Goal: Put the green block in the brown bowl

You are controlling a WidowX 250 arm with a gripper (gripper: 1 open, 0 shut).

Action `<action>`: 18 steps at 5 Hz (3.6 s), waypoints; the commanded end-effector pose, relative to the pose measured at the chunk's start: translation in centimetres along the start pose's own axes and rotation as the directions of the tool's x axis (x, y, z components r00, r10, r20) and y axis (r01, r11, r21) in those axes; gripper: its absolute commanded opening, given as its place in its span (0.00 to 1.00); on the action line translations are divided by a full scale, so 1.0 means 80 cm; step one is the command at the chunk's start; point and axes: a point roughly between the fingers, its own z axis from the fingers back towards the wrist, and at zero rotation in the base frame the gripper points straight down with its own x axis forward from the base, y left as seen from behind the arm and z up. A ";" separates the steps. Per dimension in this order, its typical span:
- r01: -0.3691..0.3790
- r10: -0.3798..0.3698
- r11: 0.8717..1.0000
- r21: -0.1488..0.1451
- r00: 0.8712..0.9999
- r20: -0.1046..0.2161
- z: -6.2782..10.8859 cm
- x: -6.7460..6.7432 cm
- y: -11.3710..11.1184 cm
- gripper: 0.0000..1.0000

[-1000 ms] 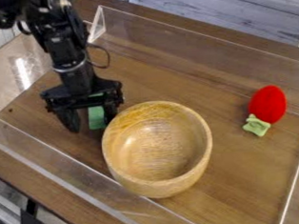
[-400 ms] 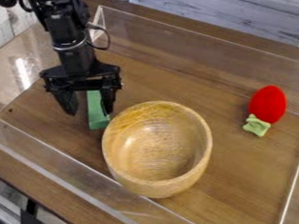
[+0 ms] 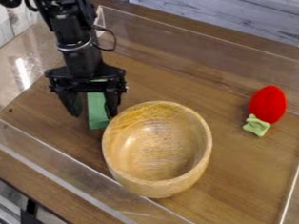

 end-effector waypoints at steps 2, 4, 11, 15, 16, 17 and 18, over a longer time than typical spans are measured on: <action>0.057 -0.056 0.998 -0.007 0.997 0.046 0.004 0.005 -0.003 0.00; 0.068 -0.064 0.996 -0.057 0.995 0.073 0.039 0.011 0.011 0.00; 0.071 -0.051 0.980 -0.183 0.992 0.112 0.040 0.051 0.034 1.00; -0.059 0.079 0.985 -0.162 0.990 0.120 0.034 0.046 0.032 0.00; -0.016 0.041 0.984 -0.176 0.990 0.138 0.049 0.050 0.024 0.00; 0.026 0.004 0.981 -0.192 0.988 0.155 0.061 0.054 0.016 0.00; -0.032 0.068 0.980 -0.197 0.982 0.178 0.078 0.066 0.027 0.00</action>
